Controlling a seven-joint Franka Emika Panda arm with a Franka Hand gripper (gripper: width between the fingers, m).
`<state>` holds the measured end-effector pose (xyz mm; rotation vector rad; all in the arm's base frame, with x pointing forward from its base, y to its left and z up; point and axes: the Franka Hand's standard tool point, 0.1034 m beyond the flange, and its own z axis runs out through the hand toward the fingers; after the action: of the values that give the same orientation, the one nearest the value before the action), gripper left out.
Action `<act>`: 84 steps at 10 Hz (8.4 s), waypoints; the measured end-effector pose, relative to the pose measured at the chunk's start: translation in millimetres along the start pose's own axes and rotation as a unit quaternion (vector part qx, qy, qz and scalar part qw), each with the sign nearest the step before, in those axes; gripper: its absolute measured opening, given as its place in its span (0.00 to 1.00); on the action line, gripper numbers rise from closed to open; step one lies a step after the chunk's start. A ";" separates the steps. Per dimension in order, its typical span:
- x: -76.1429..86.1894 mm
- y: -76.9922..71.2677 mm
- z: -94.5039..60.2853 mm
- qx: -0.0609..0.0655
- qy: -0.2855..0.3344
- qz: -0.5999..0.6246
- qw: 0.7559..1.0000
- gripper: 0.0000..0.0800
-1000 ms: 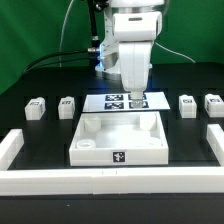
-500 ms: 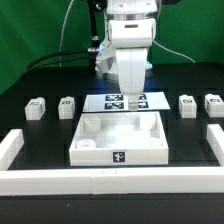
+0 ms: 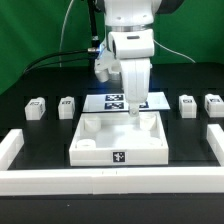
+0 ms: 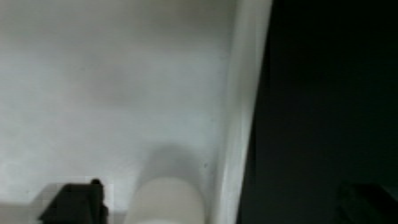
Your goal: Assemble one leg
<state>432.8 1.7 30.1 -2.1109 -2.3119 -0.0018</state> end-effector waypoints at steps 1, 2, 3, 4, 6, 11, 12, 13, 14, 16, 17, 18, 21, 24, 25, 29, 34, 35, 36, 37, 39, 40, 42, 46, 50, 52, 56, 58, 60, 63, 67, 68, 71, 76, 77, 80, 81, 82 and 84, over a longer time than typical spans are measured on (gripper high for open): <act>-2.1 -1.5 5.5 0.005 0.001 0.003 1.000 0.81; -2.9 -2.0 9.8 0.009 0.002 0.005 1.000 0.81; -3.5 -3.1 14.0 0.012 0.004 0.006 1.000 0.81; -3.8 -5.0 17.5 0.016 0.004 0.007 1.000 0.81; -3.7 -5.5 18.2 0.017 0.004 0.016 1.000 0.67; -4.5 -4.7 17.9 0.015 0.004 0.016 1.000 0.09; -4.6 -4.6 17.9 0.015 0.004 0.017 1.000 0.07; -4.6 -4.6 17.9 0.015 0.004 0.017 1.000 0.07; -4.6 -4.6 17.9 0.015 0.004 0.017 1.000 0.07; -4.6 -4.6 17.9 0.015 0.004 0.017 1.000 0.07; -3.7 -4.1 17.7 0.014 0.004 0.022 1.000 0.07; 1.7 -0.5 17.2 0.013 0.005 0.040 0.999 0.07; 24.4 13.4 18.5 0.007 0.010 0.056 0.998 0.07; 45.2 28.8 18.4 -0.001 0.017 0.041 0.999 0.07; 52.3 36.8 18.3 -0.005 0.020 0.040 0.999 0.07; 66.0 56.7 18.1 -0.010 0.025 0.051 0.998 0.08; 66.6 56.0 18.6 -0.012 0.026 0.065 0.997 0.54; 66.6 56.0 18.6 -0.012 0.026 0.065 0.997 0.54; 66.7 56.1 18.6 -0.012 0.026 0.065 0.997 0.73; 66.8 56.1 18.6 -0.012 0.026 0.066 0.997 0.80; 66.8 56.1 18.5 -0.012 0.026 0.066 0.997 0.81; 66.7 56.5 17.7 -0.013 0.026 0.066 0.997 0.81; 67.5 56.9 8.5 -0.019 0.024 0.070 0.997 0.81; 61.7 44.0 -30.8 -0.045 0.016 0.093 0.995 0.81; 60.2 40.2 -28.6 -0.042 0.019 0.162 0.986 0.81; 60.4 39.9 -28.2 -0.039 0.025 0.269 0.962 0.81; 57.7 24.4 -20.9 -0.025 0.052 0.530 0.846 0.81; 68.8 13.0 -15.6 -0.009 0.058 0.655 0.754 0.81; 91.9 4.6 -12.6 0.008 0.058 0.738 0.672 0.81; 148.1 -5.2 -13.9 0.019 0.059 0.749 0.659 0.81; 182.9 -10.4 -15.3 0.025 0.060 0.741 0.669 0.81; 182.2 -11.2 -14.6 0.034 0.050 0.742 0.668 0.81; 178.9 -18.1 -14.0 0.093 -0.018 0.732 0.674 0.81; 188.8 -25.8 -16.3 0.251 -0.171 0.699 0.647 0.81; 192.7 -23.7 -16.0 0.269 -0.188 0.693 0.642 0.81; 200.8 -20.7 -10.8 0.301 -0.217 0.680 0.632 0.81; 200.9 -21.2 -8.8 0.302 -0.218 0.680 0.632 0.81; 201.6 -21.9 -5.5 0.302 -0.218 0.680 0.631 0.81; 201.9 -26.8 4.5 0.313 -0.229 0.676 0.627 0.81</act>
Offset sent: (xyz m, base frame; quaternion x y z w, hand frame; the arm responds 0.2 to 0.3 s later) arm -0.0001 0.0025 -0.0127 0.0153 0.0179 0.0043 0.9997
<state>387.7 200.4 27.5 -2.8091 -0.0262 1.1867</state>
